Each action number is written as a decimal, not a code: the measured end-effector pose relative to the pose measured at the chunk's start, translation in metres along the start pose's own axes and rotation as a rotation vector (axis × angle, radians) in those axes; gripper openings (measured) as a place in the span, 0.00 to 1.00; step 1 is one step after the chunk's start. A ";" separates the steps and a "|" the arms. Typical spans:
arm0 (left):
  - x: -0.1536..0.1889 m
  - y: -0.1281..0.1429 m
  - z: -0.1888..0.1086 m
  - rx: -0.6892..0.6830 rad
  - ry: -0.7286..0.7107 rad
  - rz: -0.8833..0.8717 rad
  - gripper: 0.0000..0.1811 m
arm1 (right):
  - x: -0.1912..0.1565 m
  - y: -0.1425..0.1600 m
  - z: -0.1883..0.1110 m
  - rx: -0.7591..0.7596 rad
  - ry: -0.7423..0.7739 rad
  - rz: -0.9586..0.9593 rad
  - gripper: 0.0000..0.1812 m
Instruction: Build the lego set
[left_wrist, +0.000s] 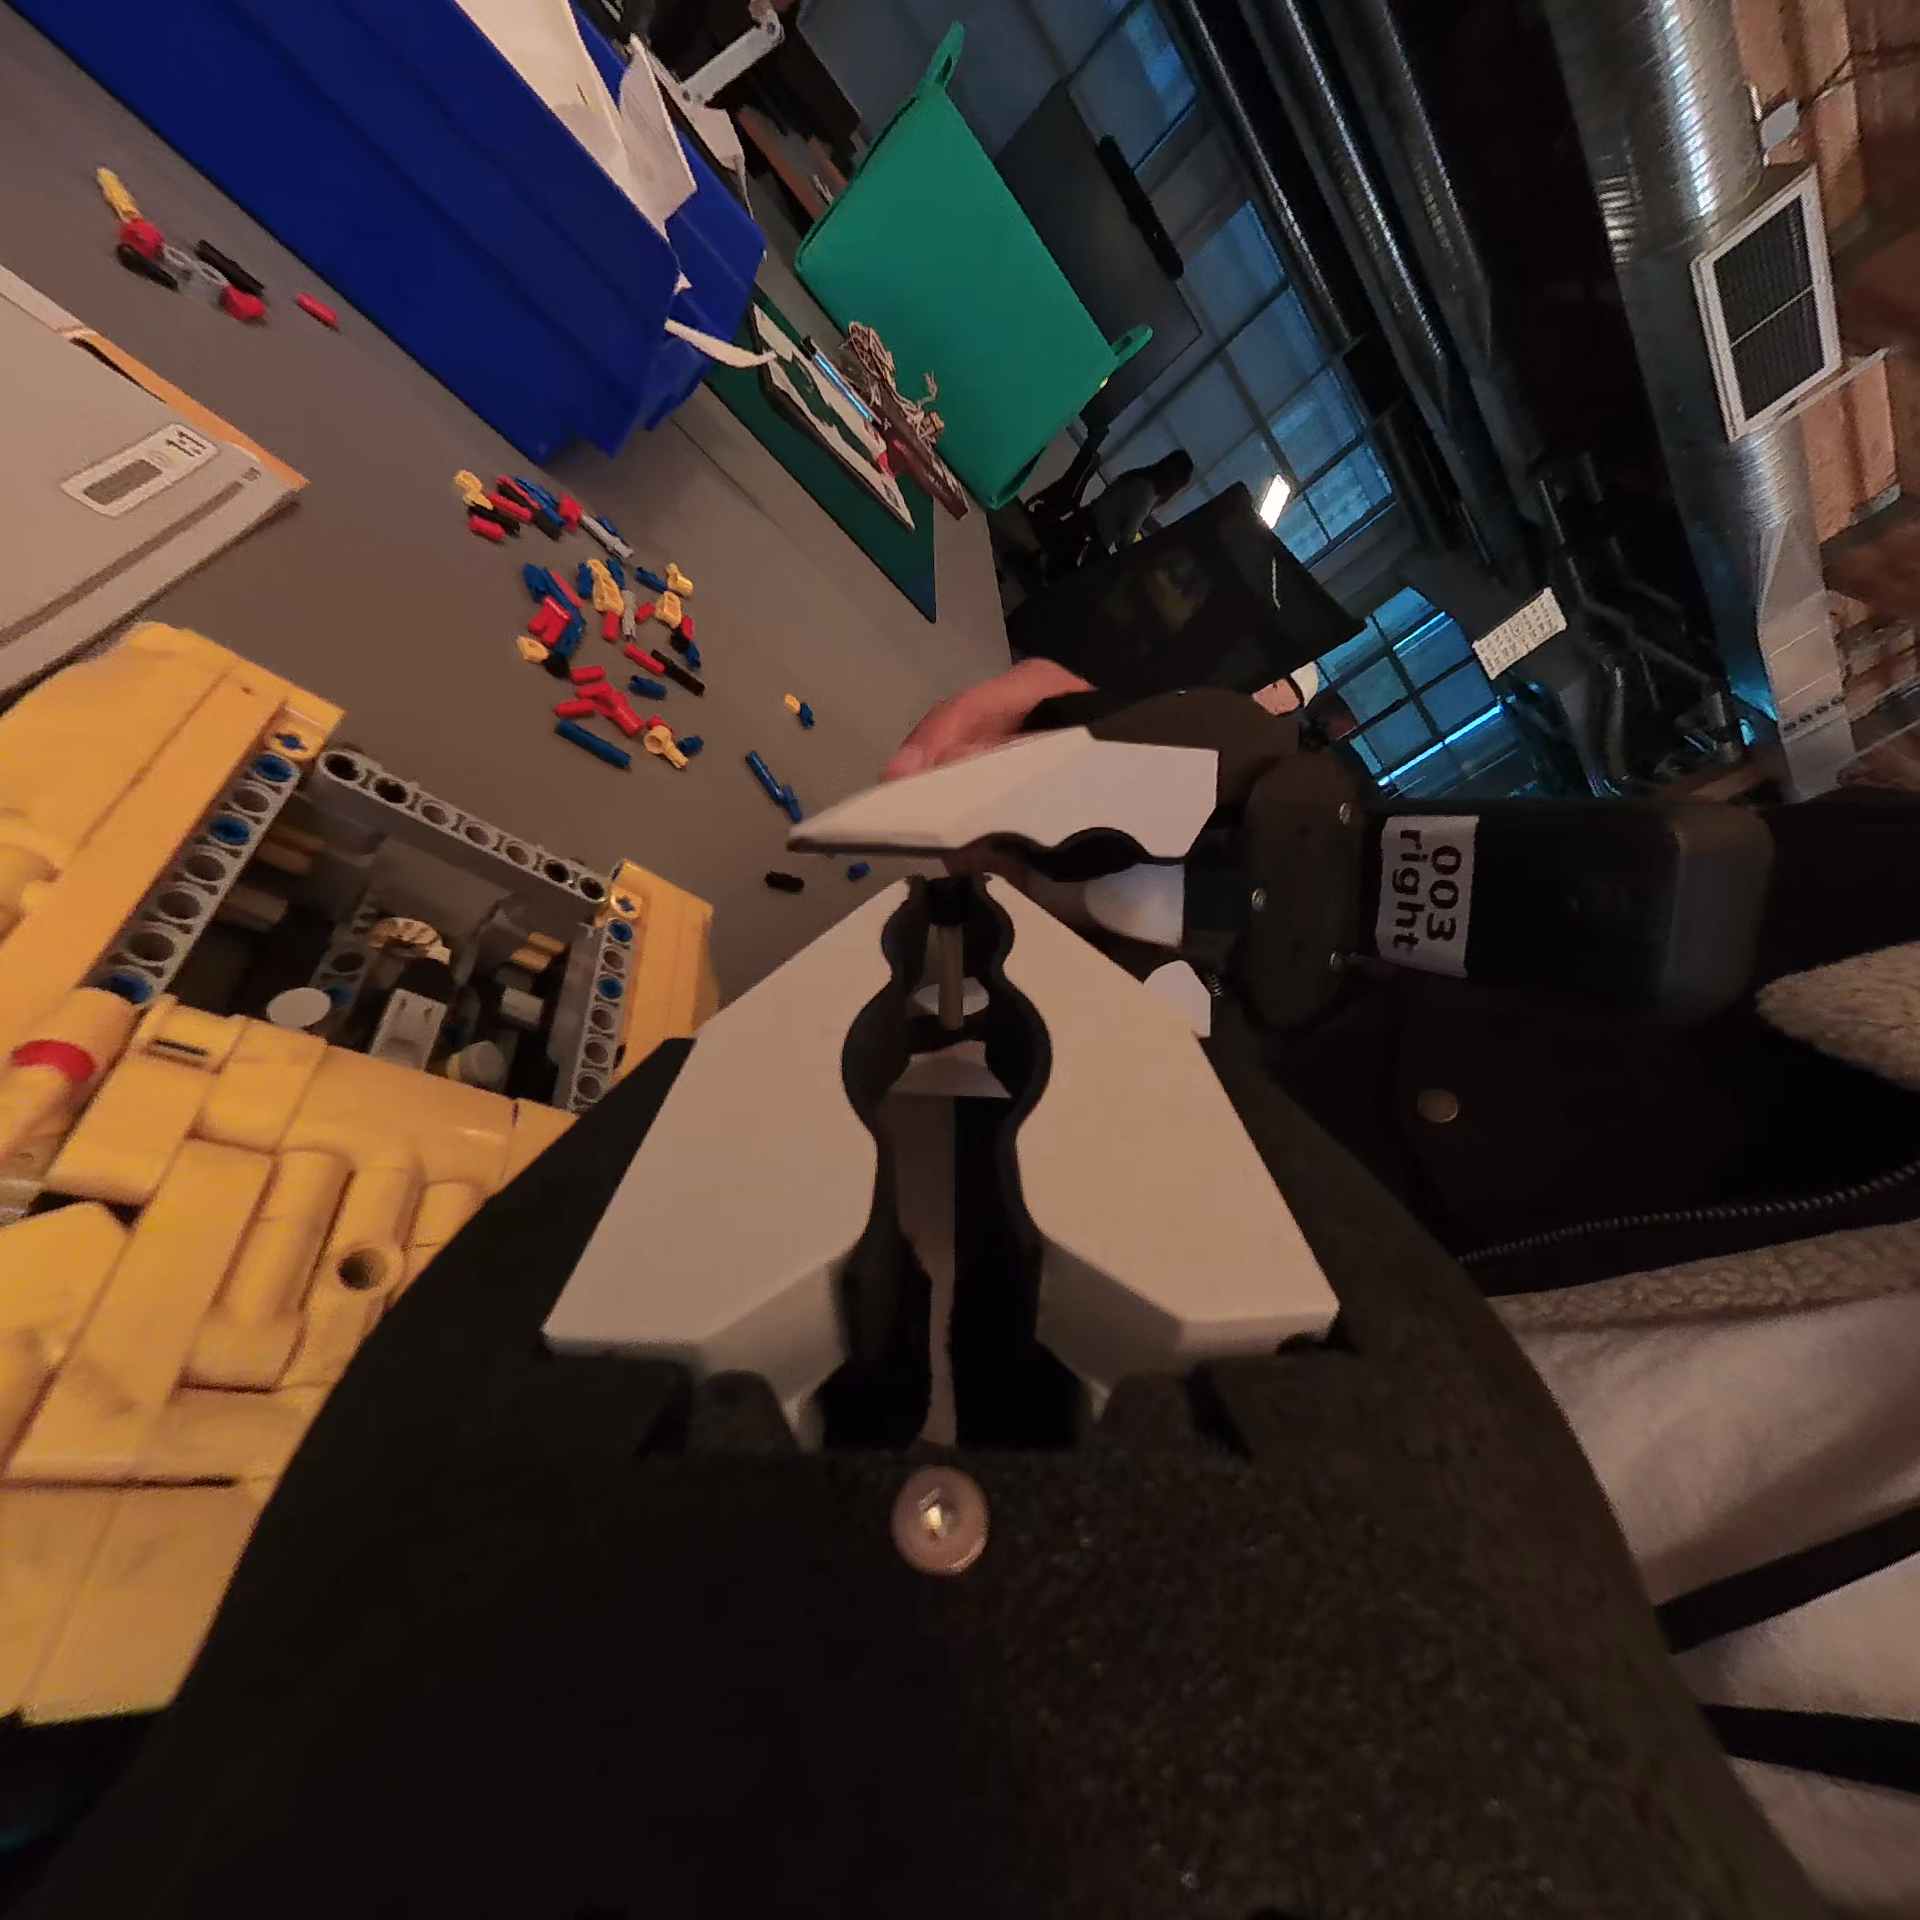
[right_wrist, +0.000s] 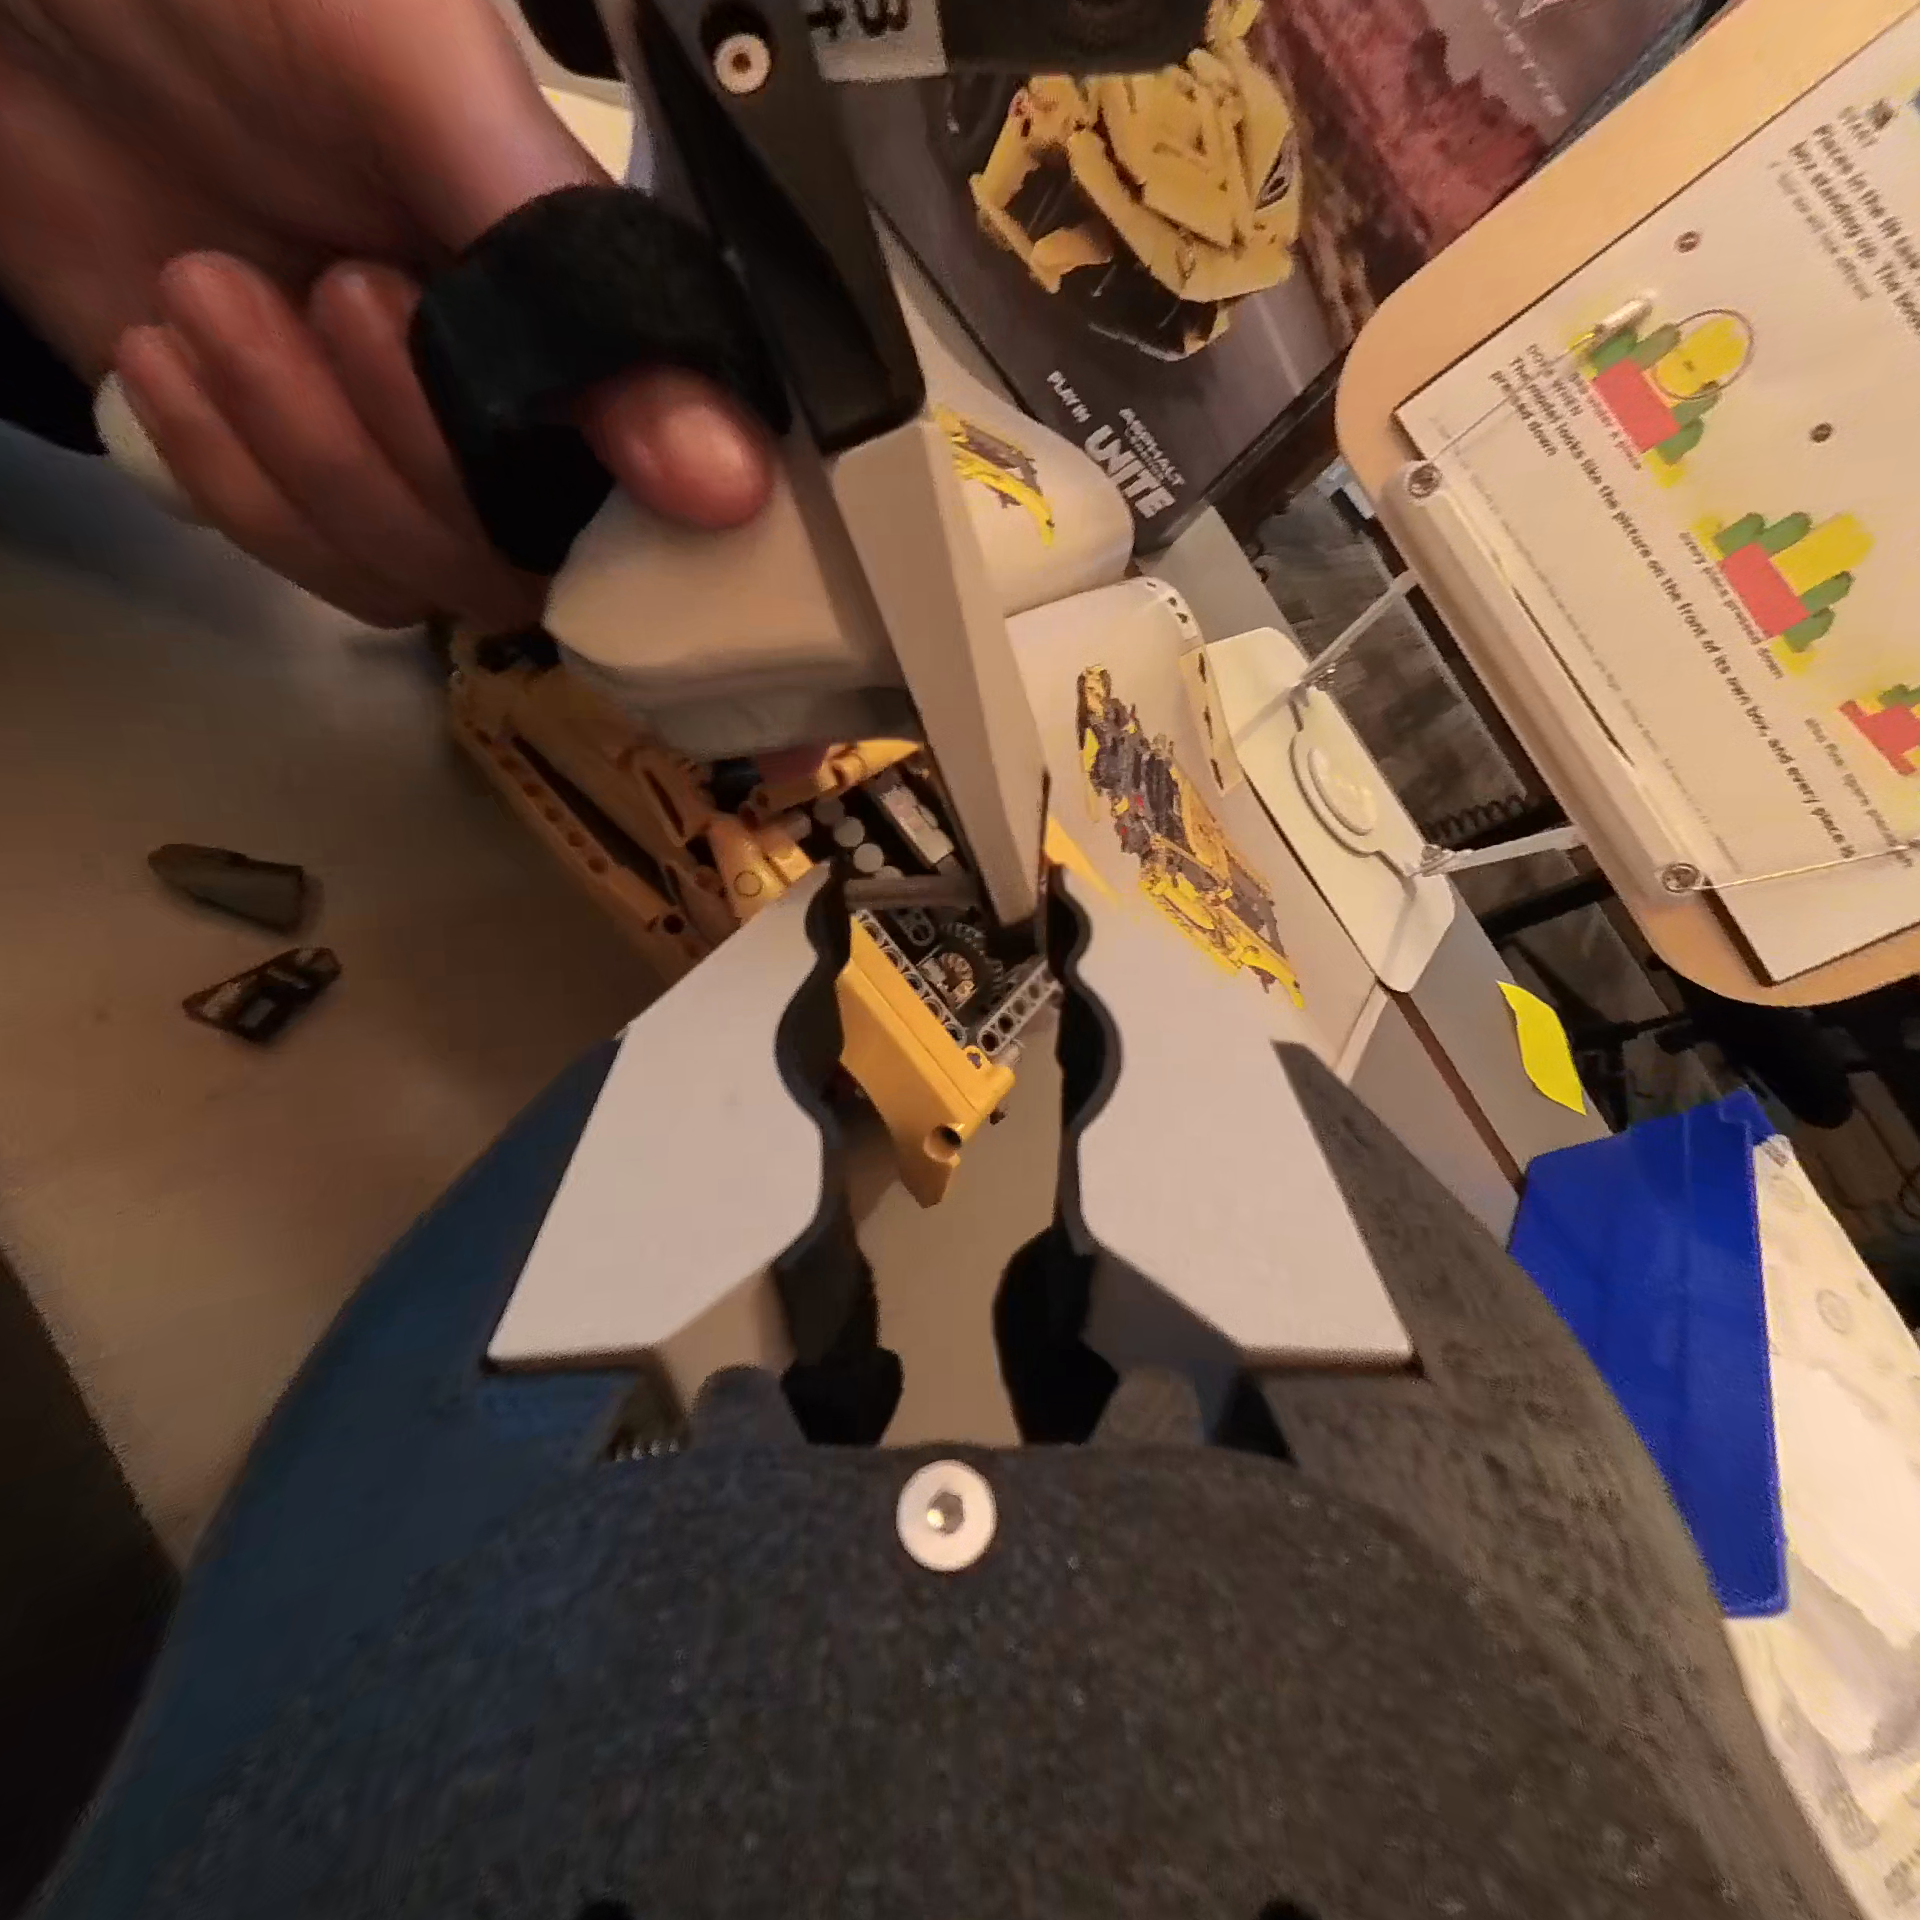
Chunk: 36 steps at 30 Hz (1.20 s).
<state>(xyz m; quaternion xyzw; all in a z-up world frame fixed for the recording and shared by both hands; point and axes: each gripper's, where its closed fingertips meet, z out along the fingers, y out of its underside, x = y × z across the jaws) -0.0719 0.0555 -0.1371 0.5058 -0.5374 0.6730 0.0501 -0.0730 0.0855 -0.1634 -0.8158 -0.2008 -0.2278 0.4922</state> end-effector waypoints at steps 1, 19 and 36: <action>0.000 0.001 0.001 -0.004 -0.004 0.007 0.04 | -0.002 0.000 0.000 -0.005 -0.014 -0.006 0.18; -0.004 0.004 0.005 -0.005 -0.058 0.062 0.04 | -0.004 0.006 0.001 -0.058 -0.028 -0.002 0.17; 0.002 0.006 0.006 -0.017 -0.052 0.102 0.04 | 0.000 0.003 -0.001 -0.022 -0.017 0.033 0.12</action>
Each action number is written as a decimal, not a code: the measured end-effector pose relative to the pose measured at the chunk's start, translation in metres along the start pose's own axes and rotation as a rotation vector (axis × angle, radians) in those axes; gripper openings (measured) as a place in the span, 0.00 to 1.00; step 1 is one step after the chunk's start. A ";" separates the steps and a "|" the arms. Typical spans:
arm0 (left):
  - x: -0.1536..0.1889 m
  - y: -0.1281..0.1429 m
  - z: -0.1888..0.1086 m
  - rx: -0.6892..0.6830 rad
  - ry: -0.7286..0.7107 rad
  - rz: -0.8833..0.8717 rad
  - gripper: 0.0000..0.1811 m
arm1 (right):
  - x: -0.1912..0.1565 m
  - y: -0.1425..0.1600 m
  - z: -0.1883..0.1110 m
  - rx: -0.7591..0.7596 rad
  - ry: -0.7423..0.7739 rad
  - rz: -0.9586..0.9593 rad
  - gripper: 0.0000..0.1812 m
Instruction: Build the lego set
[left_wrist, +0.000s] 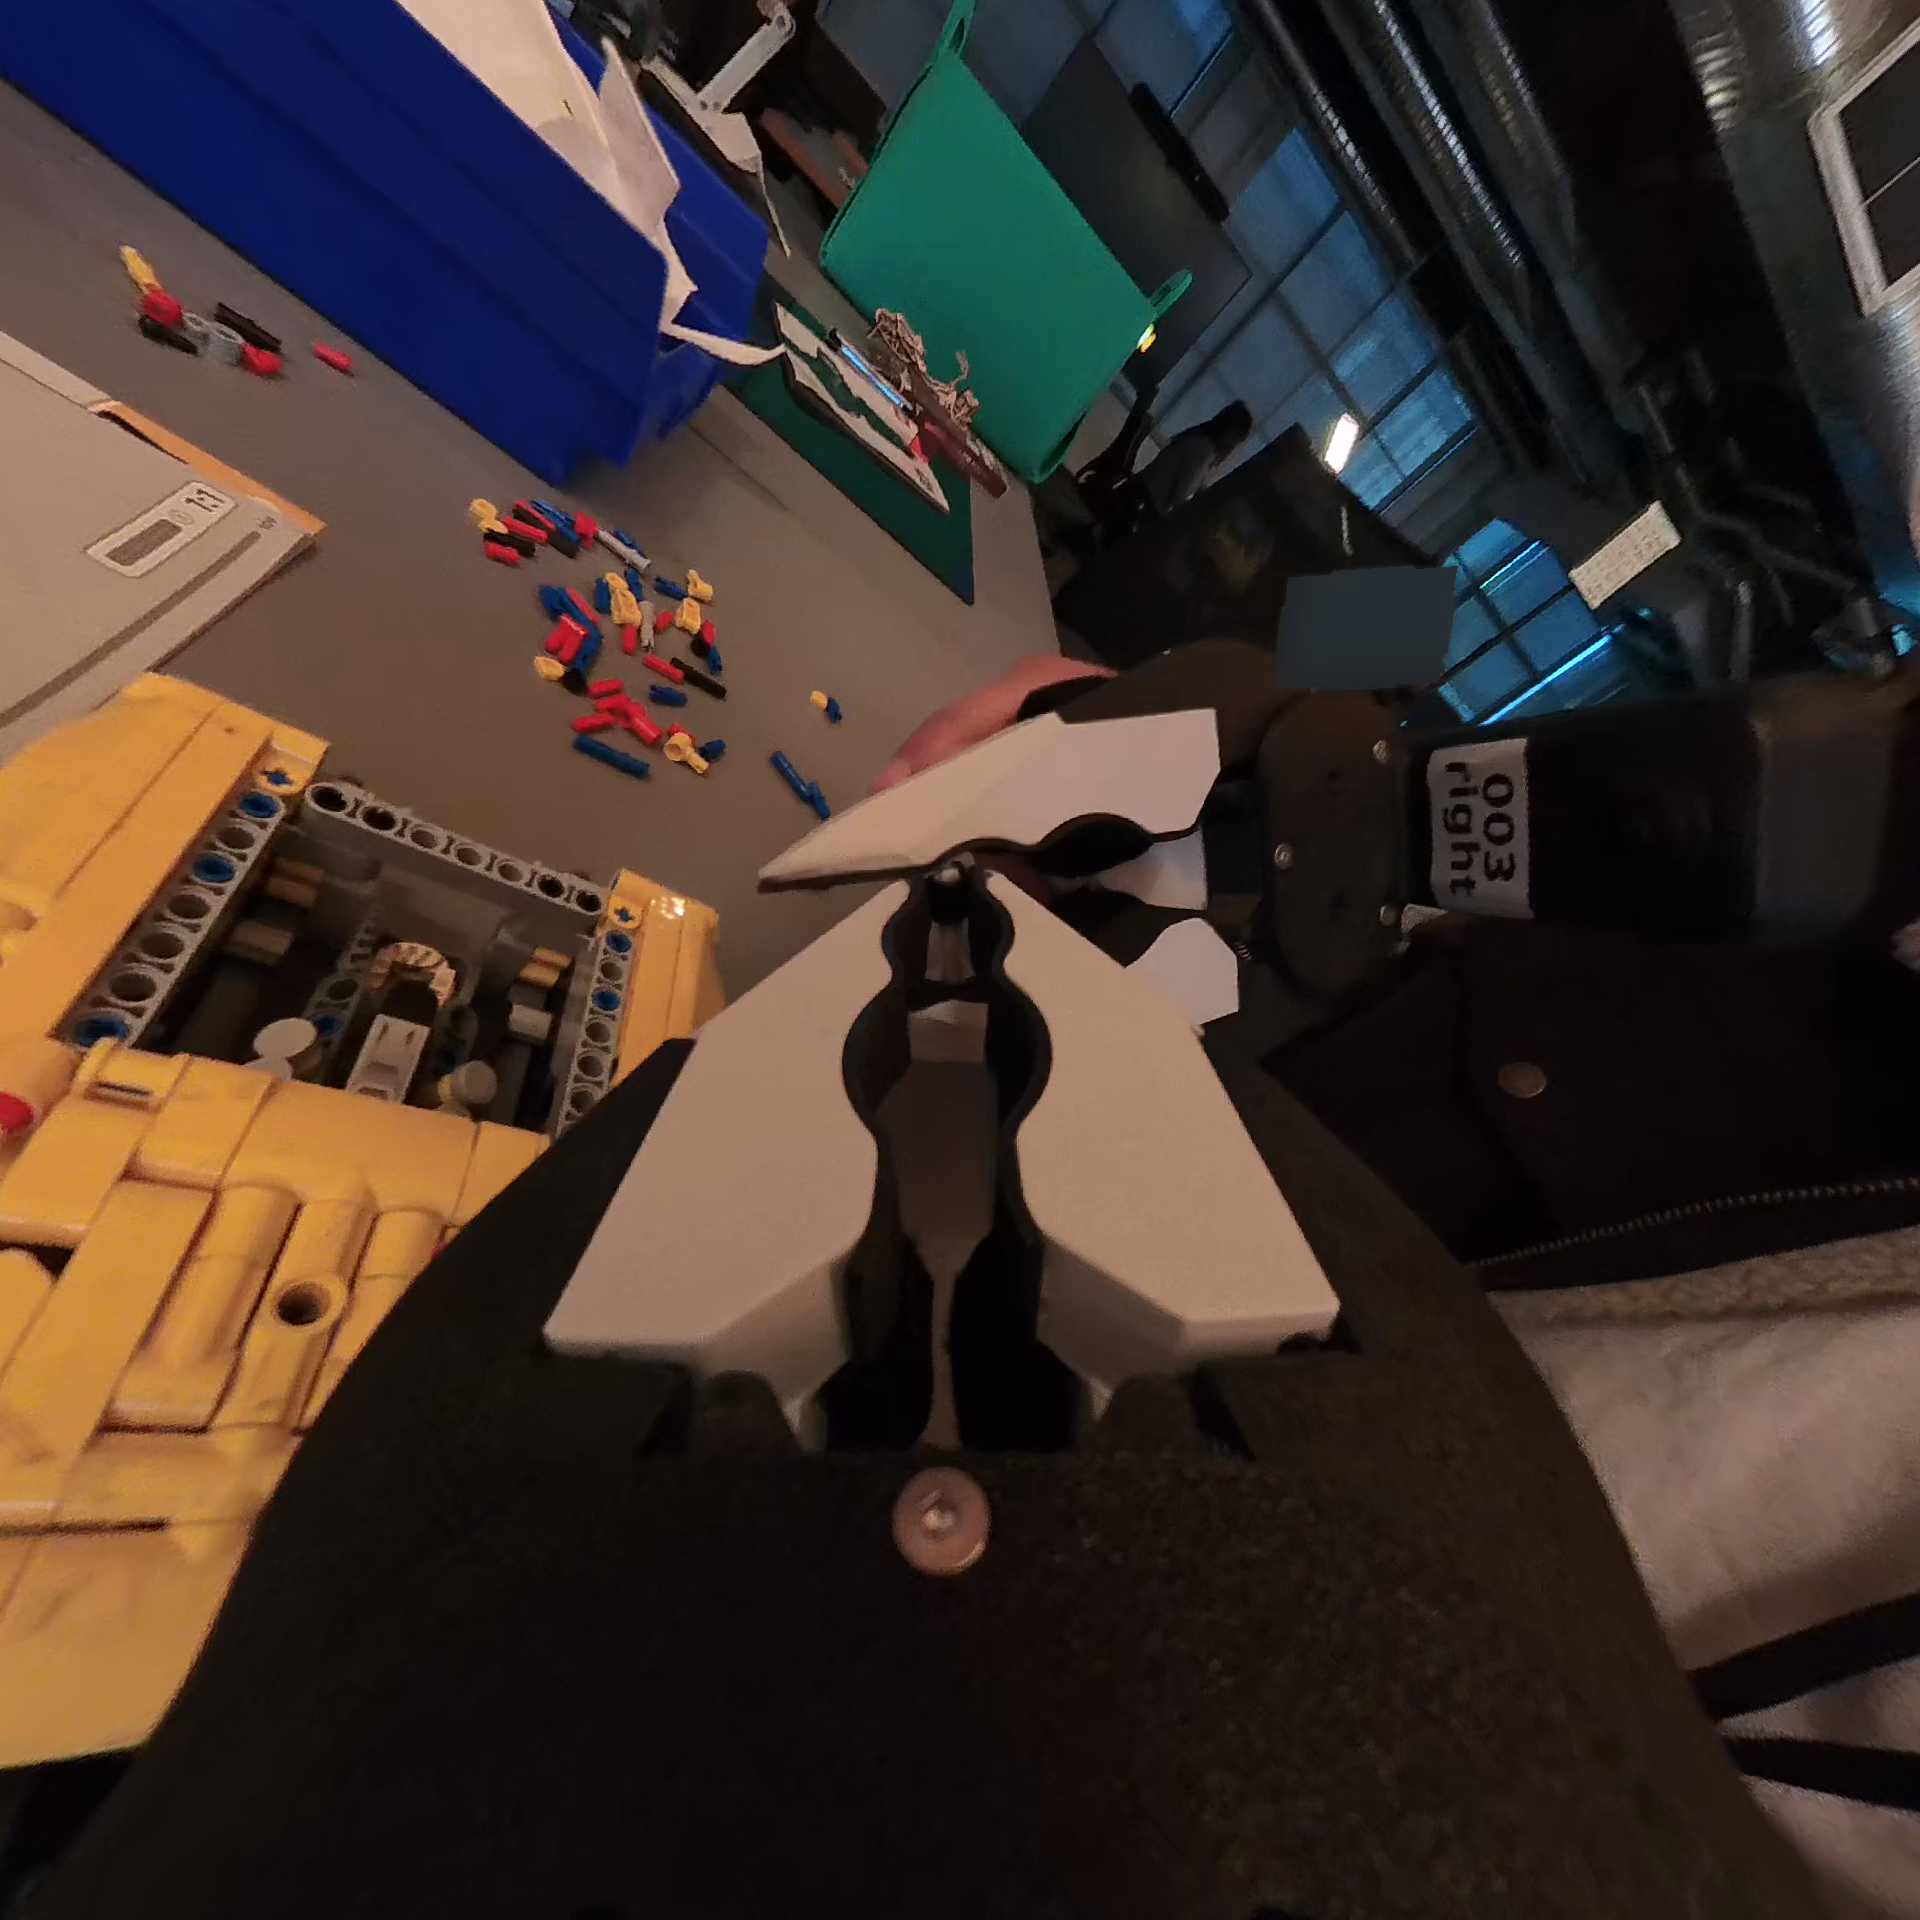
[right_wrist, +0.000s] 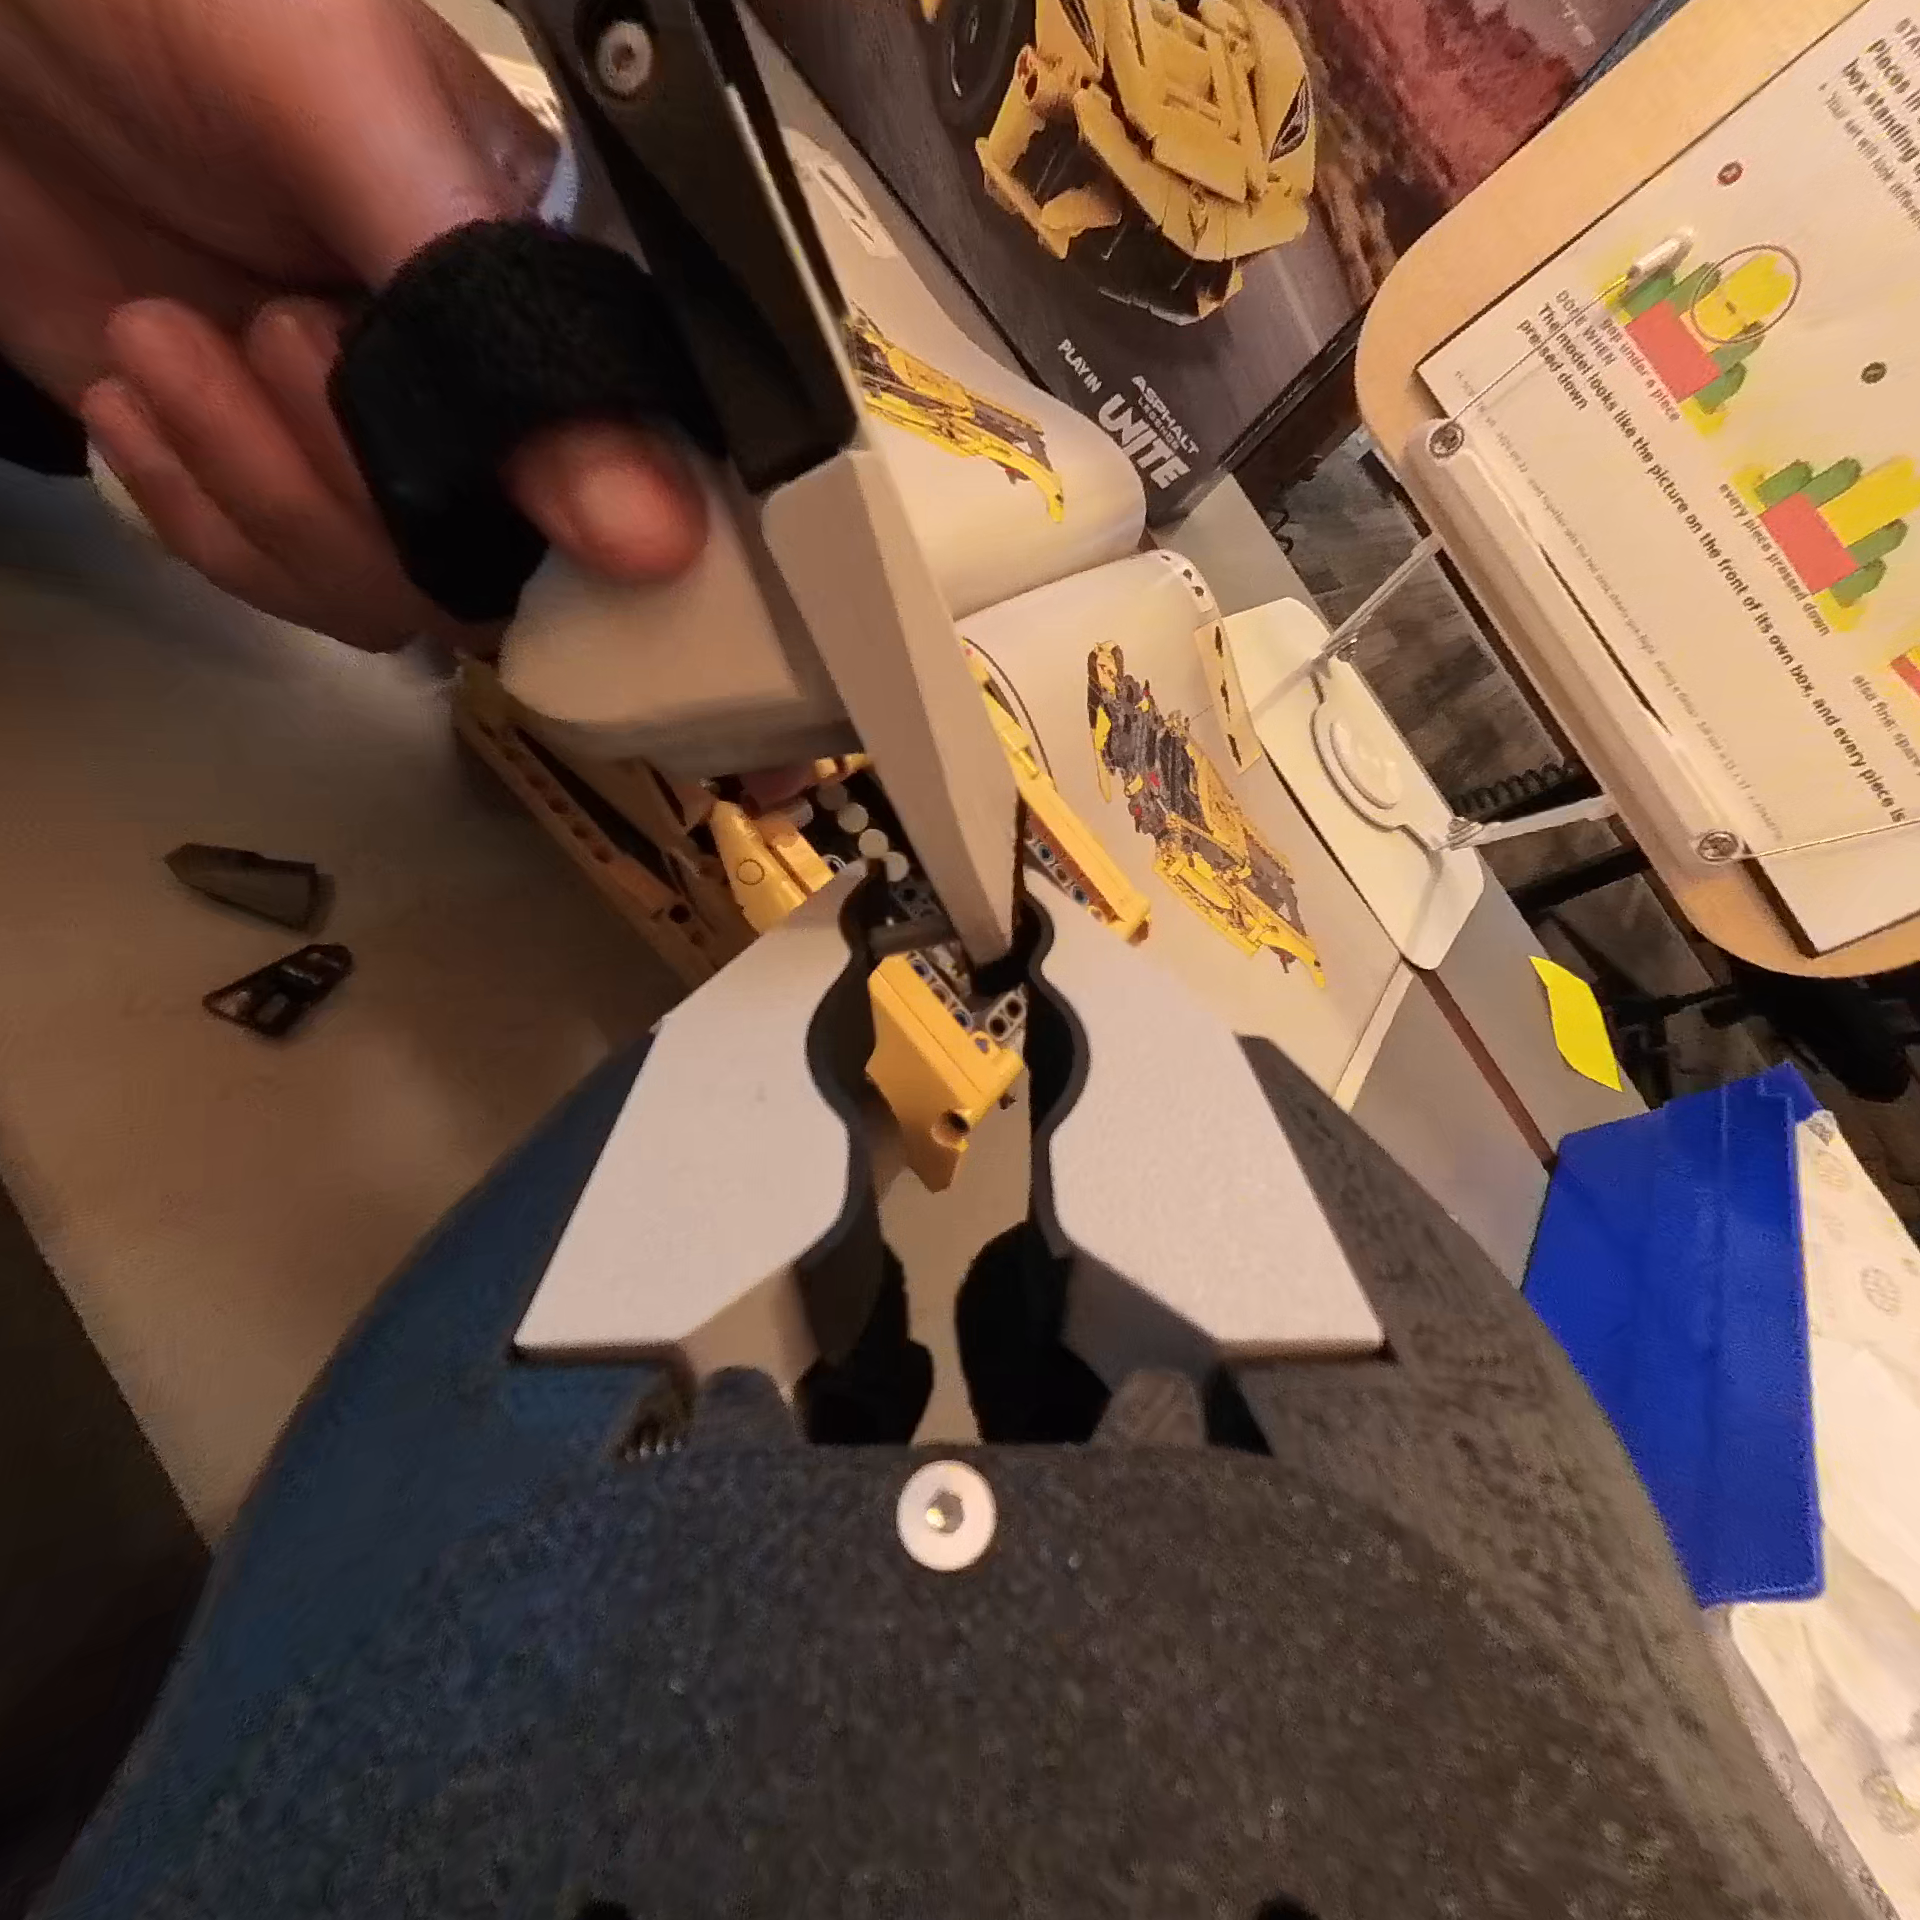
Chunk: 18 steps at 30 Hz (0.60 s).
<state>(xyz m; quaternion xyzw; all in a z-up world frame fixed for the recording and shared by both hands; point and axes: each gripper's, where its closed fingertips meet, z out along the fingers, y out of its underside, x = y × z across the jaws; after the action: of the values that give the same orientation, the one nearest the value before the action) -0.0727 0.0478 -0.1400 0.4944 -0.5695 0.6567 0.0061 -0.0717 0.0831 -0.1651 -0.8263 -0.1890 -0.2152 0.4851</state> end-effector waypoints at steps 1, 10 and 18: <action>-0.001 0.001 0.000 -0.007 -0.011 0.015 0.04 | 0.000 0.000 0.000 -0.002 0.005 0.002 0.13; -0.006 -0.002 -0.003 0.001 -0.032 0.007 0.04 | 0.007 0.006 0.000 -0.052 0.087 -0.109 0.13; -0.007 0.002 0.003 -0.003 -0.049 0.012 0.04 | 0.010 0.010 0.000 -0.084 0.102 -0.109 0.06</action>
<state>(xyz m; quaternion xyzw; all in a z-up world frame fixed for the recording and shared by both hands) -0.0688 0.0487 -0.1465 0.5068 -0.5734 0.6436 -0.0113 -0.0579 0.0799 -0.1672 -0.8225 -0.1993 -0.2907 0.4463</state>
